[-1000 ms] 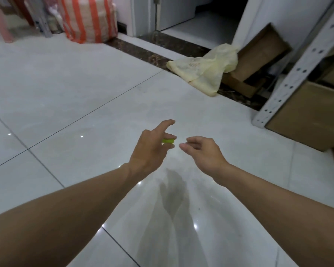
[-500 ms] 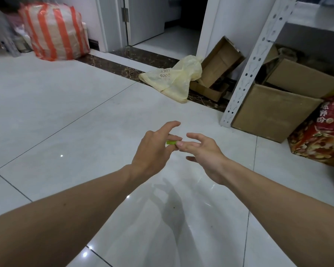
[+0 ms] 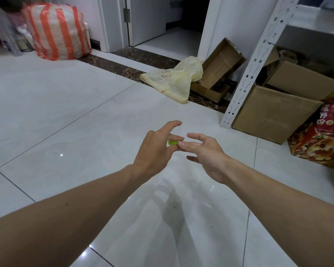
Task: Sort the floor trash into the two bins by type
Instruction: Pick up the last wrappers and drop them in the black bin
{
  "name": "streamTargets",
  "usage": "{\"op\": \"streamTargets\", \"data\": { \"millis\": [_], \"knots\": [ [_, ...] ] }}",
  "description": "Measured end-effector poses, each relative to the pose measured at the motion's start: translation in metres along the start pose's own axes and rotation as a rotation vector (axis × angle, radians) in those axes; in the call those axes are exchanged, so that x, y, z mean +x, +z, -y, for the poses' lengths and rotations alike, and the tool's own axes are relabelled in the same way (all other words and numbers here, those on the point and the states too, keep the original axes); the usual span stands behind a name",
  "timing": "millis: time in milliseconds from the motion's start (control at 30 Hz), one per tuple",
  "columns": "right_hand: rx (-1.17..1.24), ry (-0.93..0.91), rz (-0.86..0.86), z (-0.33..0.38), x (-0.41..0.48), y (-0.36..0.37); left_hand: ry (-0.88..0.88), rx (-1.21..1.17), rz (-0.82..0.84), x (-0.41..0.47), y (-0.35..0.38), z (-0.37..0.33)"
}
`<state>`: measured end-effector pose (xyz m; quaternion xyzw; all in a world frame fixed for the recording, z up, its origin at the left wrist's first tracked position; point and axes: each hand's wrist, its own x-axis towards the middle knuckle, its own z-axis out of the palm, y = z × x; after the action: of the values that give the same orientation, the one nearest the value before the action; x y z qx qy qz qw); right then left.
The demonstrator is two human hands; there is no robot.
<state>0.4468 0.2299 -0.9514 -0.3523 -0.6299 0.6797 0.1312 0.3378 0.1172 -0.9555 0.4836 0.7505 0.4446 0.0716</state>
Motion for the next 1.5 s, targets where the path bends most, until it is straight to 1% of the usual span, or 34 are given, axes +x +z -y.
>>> {"op": "streamTargets", "data": {
  "millis": [367, 567, 767, 867, 1167, 1300, 1367, 1433, 1500],
  "knots": [
    [0.053, 0.042, 0.015, -0.003, 0.004, 0.001, -0.008, -0.007, 0.016, -0.002, 0.001, 0.001],
    [0.073, 0.059, -0.008, -0.003, 0.006, 0.001, -0.077, -0.078, 0.068, -0.003, 0.003, 0.009],
    [0.024, 0.073, 0.041, -0.001, 0.003, -0.002, -0.006, 0.050, 0.128, -0.002, 0.002, 0.007],
    [0.005, 0.073, 0.033, -0.001, 0.002, -0.003, 0.022, 0.080, 0.151, -0.002, 0.004, 0.006],
    [-0.027, 0.061, 0.025, 0.002, -0.004, -0.018, 0.023, 0.048, 0.184, 0.000, 0.009, -0.008],
    [-0.029, 0.047, -0.030, 0.007, -0.013, -0.038, 0.005, 0.034, 0.194, 0.004, 0.017, -0.023],
    [-0.047, 0.028, -0.098, 0.008, -0.021, -0.055, 0.031, 0.105, 0.211, 0.007, 0.022, -0.032],
    [-0.104, -0.007, -0.175, 0.009, -0.032, -0.076, 0.087, 0.286, 0.265, 0.012, 0.029, -0.044],
    [-0.190, -0.059, -0.248, 0.011, -0.044, -0.099, 0.182, 0.465, 0.321, 0.018, 0.041, -0.062]
  ]
}}
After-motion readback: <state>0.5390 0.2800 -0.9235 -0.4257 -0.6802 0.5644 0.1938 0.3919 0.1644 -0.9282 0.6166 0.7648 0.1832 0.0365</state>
